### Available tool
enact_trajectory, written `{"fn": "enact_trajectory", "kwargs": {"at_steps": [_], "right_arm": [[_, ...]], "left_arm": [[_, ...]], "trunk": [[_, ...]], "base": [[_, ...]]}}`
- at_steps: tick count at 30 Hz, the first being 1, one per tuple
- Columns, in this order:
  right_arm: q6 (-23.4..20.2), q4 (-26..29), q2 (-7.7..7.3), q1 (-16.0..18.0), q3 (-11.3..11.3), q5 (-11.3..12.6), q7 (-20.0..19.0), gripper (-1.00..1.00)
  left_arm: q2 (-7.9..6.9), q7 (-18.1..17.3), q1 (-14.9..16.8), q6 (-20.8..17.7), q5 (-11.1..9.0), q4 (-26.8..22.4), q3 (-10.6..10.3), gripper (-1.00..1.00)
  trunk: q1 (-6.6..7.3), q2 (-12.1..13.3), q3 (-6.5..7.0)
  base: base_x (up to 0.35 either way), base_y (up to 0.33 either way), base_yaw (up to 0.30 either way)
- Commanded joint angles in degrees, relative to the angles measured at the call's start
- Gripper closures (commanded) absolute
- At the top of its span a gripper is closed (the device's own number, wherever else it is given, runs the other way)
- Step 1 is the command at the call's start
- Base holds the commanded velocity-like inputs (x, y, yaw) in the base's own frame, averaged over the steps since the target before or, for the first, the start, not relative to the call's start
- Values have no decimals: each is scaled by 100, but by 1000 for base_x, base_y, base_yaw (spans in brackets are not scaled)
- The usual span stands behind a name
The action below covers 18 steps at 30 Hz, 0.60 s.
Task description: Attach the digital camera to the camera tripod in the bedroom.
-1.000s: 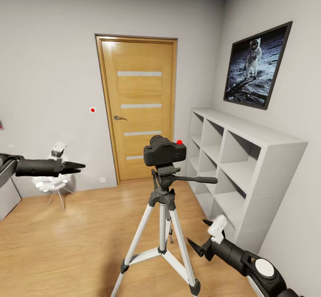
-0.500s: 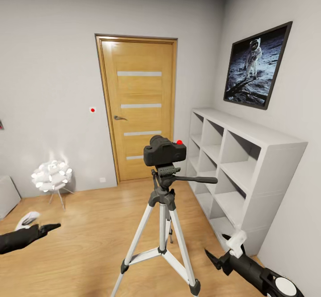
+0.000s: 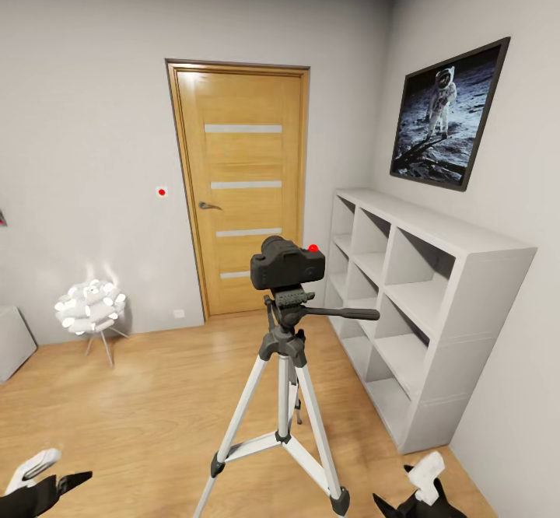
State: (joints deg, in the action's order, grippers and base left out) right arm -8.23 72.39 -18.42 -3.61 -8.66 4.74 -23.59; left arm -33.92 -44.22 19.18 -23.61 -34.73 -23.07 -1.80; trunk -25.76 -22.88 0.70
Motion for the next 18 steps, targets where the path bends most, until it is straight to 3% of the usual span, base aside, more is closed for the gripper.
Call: {"fn": "enact_trajectory", "kwargs": {"at_steps": [1,12,17,18], "right_arm": [[-42,-90,0,-12,-2,55,-3,-100],[4,-1343,12,-34,20,69,-13,-100],[31,-1712,13,-34,21,65,-16,-100],[41,-1849,13,-35,19,64,-15,-100]], "left_arm": [[23,14,-1,70,-64,135,-17,-100],[379,163,-17,1026,-56,1097,-40,-100],[533,507,-23,1282,-53,1323,-45,-100],[644,851,-38,1408,-52,1409,-47,-100]], "trunk": [[-2,-4,0],[-2,-4,0],[-2,-4,0],[-2,-4,0]], "base": [[0,0,0],[0,0,0],[0,0,0],[0,0,0]]}}
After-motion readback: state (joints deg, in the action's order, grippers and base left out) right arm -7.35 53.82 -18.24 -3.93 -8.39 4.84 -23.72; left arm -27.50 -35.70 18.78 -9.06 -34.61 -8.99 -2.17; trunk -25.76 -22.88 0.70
